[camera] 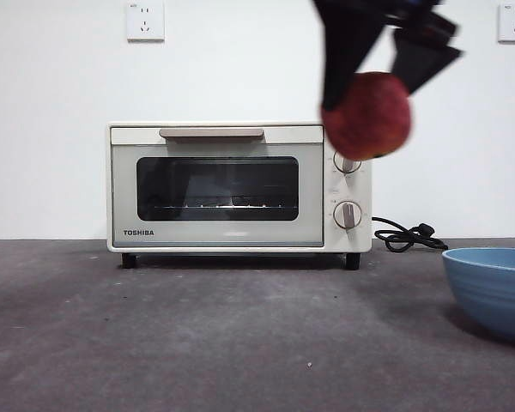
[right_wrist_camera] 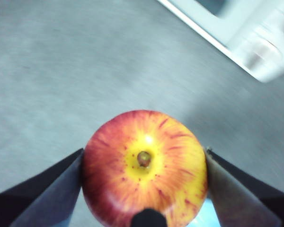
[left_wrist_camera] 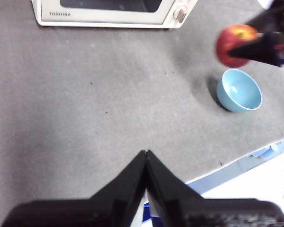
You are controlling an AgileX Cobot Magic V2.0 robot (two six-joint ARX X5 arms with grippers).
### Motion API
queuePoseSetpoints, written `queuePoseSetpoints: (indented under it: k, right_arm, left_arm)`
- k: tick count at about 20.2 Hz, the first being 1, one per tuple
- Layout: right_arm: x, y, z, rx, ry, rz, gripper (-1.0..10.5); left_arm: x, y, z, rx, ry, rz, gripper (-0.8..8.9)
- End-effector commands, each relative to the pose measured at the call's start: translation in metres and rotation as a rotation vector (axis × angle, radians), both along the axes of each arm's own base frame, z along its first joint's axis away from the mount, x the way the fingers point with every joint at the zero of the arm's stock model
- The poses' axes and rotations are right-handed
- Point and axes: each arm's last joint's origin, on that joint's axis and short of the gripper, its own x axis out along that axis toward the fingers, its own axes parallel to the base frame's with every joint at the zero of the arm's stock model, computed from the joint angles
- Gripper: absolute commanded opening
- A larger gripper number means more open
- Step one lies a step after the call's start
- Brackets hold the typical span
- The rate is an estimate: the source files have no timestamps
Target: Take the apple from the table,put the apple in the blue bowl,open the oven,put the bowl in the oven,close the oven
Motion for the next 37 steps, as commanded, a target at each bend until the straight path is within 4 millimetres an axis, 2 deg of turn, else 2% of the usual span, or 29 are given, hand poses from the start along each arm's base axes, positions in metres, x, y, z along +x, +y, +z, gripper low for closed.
queuePoseSetpoints:
  k: [1, 5, 10, 16, 22, 26, 33, 37]
  right_arm:
    - [-0.007, -0.020, -0.007, 0.023, -0.017, -0.060, -0.1]
    - [-0.026, -0.060, -0.019, 0.069, -0.036, -0.190, -0.1]
    - [-0.045, -0.082, -0.043, 0.116, -0.028, -0.297, -0.1]
    - [-0.051, -0.084, -0.072, 0.197, 0.014, -0.402, -0.1]
    - [-0.051, -0.087, -0.086, 0.199, 0.007, -0.533, -0.1]
    - [-0.051, -0.087, -0.096, 0.206, -0.009, -0.564, -0.1]
    - [-0.048, -0.087, -0.112, 0.195, 0.029, -0.606, 0.2]
    - [-0.045, -0.085, -0.118, 0.178, 0.058, -0.611, 2.5]
  left_arm:
    - [0.007, -0.001, 0.000, -0.006, 0.020, -0.001, -0.05]
    - [0.018, -0.002, 0.001, -0.006, 0.027, -0.001, -0.05]
    - [0.034, -0.003, 0.005, -0.016, -0.025, 0.004, -0.05]
    - [0.070, -0.006, 0.006, -0.022, -0.060, 0.007, -0.05]
    - [0.126, -0.010, 0.008, -0.058, -0.170, 0.023, -0.05]
    - [0.156, -0.014, 0.003, -0.108, -0.199, -0.011, -0.05]
    - [0.180, -0.017, -0.007, -0.119, -0.188, -0.004, -0.06]
    - [0.195, -0.018, -0.009, -0.122, -0.231, -0.006, -0.05]
